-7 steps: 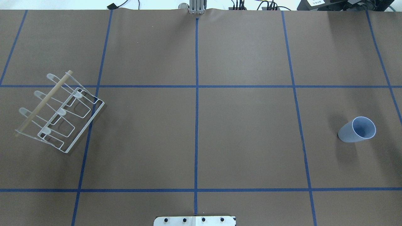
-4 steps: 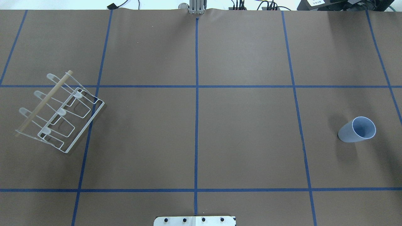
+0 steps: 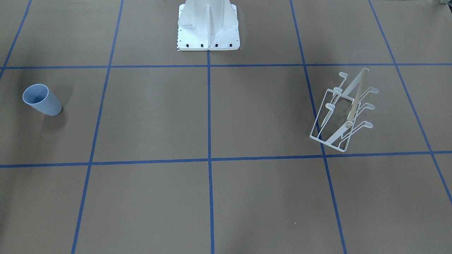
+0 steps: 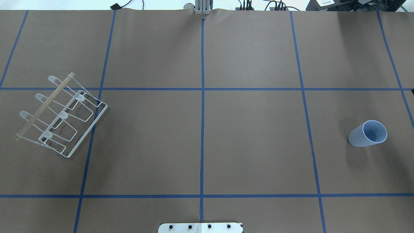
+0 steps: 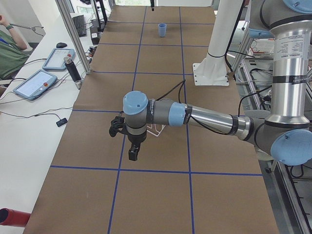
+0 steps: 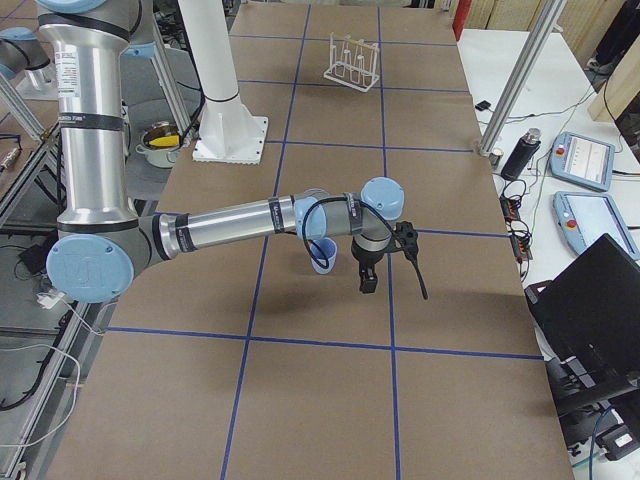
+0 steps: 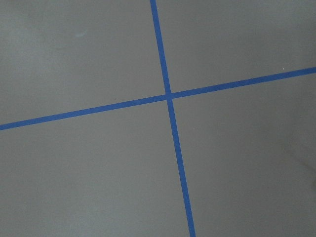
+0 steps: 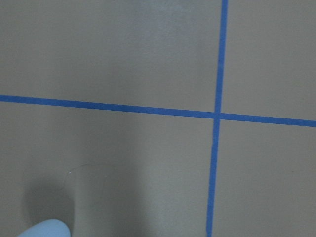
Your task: Hang cup on cup holder
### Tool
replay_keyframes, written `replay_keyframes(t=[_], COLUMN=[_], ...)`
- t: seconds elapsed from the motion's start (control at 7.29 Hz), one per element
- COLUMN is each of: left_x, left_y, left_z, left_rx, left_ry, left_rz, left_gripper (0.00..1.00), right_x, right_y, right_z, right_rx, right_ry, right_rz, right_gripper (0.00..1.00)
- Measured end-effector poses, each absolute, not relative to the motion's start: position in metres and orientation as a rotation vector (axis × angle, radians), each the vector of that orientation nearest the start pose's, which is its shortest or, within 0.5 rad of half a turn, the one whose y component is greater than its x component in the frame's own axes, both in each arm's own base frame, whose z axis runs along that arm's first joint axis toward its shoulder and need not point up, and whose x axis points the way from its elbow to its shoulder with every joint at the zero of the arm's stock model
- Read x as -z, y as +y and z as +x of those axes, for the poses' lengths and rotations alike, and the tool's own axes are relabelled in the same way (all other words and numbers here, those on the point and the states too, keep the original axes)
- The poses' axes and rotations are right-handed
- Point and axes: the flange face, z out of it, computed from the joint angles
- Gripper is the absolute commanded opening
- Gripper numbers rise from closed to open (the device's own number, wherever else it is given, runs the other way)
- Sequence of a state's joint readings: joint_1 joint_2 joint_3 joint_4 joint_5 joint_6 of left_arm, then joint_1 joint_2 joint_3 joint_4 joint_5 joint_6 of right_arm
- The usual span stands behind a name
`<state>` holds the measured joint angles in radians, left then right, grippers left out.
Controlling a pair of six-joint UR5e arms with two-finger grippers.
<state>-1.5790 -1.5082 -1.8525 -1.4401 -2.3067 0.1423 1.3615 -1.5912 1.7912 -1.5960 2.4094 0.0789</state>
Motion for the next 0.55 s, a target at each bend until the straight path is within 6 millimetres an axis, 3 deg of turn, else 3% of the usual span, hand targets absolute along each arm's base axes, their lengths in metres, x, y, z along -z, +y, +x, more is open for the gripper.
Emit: replay_keyframes(t=[0.27,0.55], left_x=[-0.565,-0.566], left_y=[-0.457,-0.456], left_z=[-0.067,-0.066], left_rx=[-0.162,-0.162], left_ry=[0.772,0.784], left_rz=[0.139,0.137], left_gripper=[0.98,0.98], right_x=[-0.567,-0.571], right_y=[-0.465,-0.452], right_z=[-0.078,-0.102], right_rx=[0.291,0.356], right_ry=[-0.898,-0.913], right_rz=[0.043,0.043], right_gripper=[1.0,1.0])
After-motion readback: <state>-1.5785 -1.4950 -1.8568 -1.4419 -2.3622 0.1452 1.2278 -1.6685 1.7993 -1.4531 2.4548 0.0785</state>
